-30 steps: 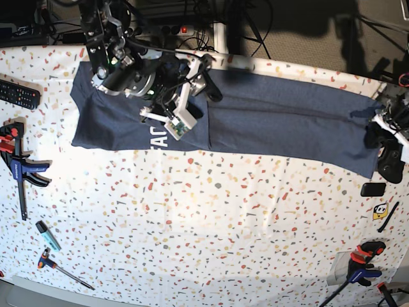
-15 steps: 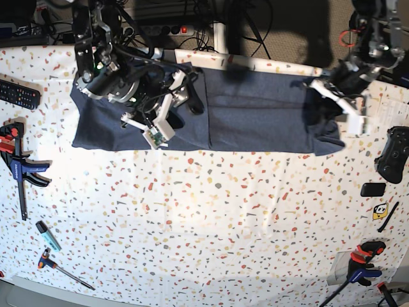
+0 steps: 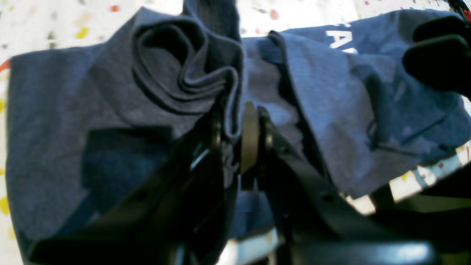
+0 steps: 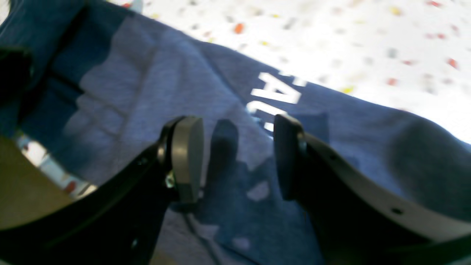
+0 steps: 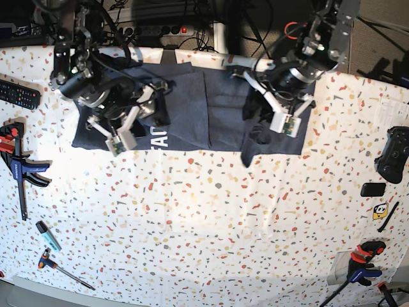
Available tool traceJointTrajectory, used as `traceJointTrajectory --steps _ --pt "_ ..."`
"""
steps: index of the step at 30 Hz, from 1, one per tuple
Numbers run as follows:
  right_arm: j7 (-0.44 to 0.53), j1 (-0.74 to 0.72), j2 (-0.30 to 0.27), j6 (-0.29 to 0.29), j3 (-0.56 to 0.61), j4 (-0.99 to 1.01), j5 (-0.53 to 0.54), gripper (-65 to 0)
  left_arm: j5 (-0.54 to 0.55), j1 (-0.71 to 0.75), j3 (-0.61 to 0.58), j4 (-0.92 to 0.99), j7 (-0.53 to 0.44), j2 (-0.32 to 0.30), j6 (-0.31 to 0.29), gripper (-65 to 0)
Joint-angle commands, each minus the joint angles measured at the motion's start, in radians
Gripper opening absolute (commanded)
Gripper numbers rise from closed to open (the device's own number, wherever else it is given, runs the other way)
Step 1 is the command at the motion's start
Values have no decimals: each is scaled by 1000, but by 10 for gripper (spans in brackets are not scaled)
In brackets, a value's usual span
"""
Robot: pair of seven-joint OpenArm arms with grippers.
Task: Fold the T-shirt properly
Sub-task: 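Lift the strip end with the left gripper and fold it toward the right gripper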
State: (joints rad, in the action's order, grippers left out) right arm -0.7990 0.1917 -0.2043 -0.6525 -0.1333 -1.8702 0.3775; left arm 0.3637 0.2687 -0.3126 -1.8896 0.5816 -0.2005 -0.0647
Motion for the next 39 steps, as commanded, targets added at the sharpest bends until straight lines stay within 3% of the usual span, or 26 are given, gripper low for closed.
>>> traceJointTrajectory --steps 1,7,11,12,14,16,19,23,30,35,39 --pt "14 -9 -3 -13 -16 -21 20 -344 -5 -11 -15 -19 -29 16 -6 -650" --pt "-2 -9 -4 -13 -56 -21 20 -344 -104 -11 -56 -19 -31 82 -6 -650" --pt "-10 -9 -6 -13 -57 -21 20 -344 -128 -13 -56 -19 -33 89 -7 -650" --pt "-10 -9 -6 -13 -57 -21 20 -344 -128 -12 -56 -19 -33 89 -8 -628" --pt "-10 -9 -6 -13 -57 -21 24 -344 -127 -16 -56 -19 -32 89 -23 -471" --pt "-10 -9 -6 -13 -57 -21 27 -344 -123 -21 -56 -19 -29 89 -71 -383" --pt "-10 -9 -6 -13 -57 -21 27 -344 -55 -29 -56 -19 -29 89 -132 -381" --pt "-11 -9 -6 -13 -57 -21 27 -344 -23 -53 -56 -19 -26 89 -150 -381" --pt "-127 -9 -16 -13 -84 -21 38 -344 -212 -122 -49 -19 73 53 -148 -381" --pt "-217 -6 -84 -13 -248 -20 251 -344 -230 -124 49 -19 72 -21 -68 -381" --pt "-281 -6 -159 -14 -374 -8 368 -344 -112 -116 195 -16 69 -89 -66 -381"
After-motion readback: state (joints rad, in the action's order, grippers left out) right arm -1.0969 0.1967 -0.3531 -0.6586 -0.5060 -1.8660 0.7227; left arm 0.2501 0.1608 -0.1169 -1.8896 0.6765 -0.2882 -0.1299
